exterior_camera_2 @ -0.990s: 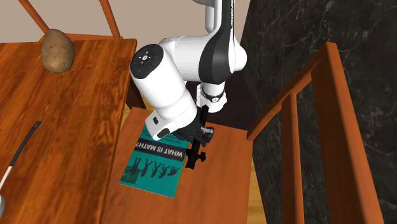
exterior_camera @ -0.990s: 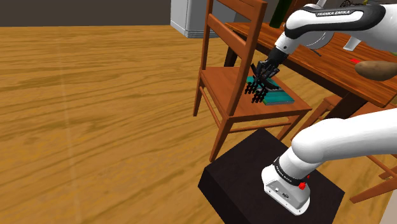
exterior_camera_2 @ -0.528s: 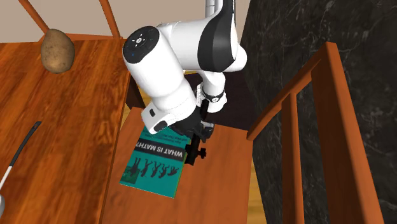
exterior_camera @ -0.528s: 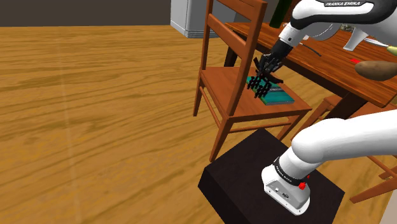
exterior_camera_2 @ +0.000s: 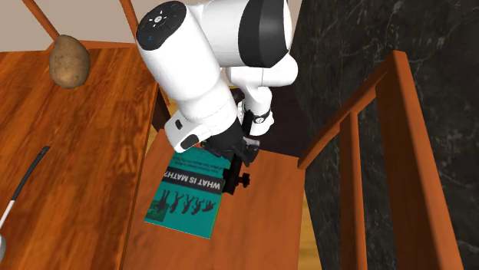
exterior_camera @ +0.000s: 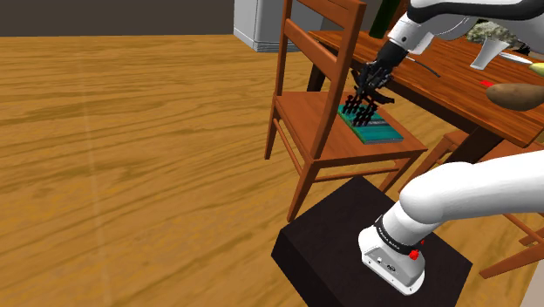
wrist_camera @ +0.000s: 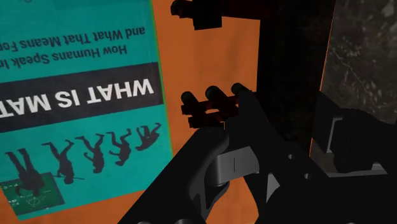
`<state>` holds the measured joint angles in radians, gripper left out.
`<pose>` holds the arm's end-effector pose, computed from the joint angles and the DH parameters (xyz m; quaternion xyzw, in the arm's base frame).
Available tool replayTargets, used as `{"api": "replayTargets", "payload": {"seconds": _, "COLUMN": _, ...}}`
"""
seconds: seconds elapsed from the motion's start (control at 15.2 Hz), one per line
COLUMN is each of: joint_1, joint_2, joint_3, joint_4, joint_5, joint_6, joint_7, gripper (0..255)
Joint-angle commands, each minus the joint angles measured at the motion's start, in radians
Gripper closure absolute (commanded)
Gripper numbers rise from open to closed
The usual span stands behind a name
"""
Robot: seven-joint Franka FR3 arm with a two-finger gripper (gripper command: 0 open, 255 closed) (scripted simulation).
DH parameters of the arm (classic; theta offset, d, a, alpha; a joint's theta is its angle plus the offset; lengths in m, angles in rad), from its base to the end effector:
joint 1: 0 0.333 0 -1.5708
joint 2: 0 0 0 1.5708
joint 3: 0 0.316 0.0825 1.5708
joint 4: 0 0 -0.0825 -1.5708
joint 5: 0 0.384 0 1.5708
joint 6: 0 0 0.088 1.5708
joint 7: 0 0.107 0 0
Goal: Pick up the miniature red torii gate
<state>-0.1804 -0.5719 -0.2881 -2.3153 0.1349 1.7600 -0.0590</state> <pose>0.3420 -0.1778 0.5460 -0.9709 0.1923 -0.0321 0.1393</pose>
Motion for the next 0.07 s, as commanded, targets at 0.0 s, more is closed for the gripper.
{"api": "replayTargets", "payload": {"seconds": 0.0, "joint_1": 0.000, "joint_2": 0.000, "joint_3": 0.000, "joint_4": 0.009, "joint_5": 0.000, "joint_6": -0.010, "joint_7": 0.002, "gripper": 255}}
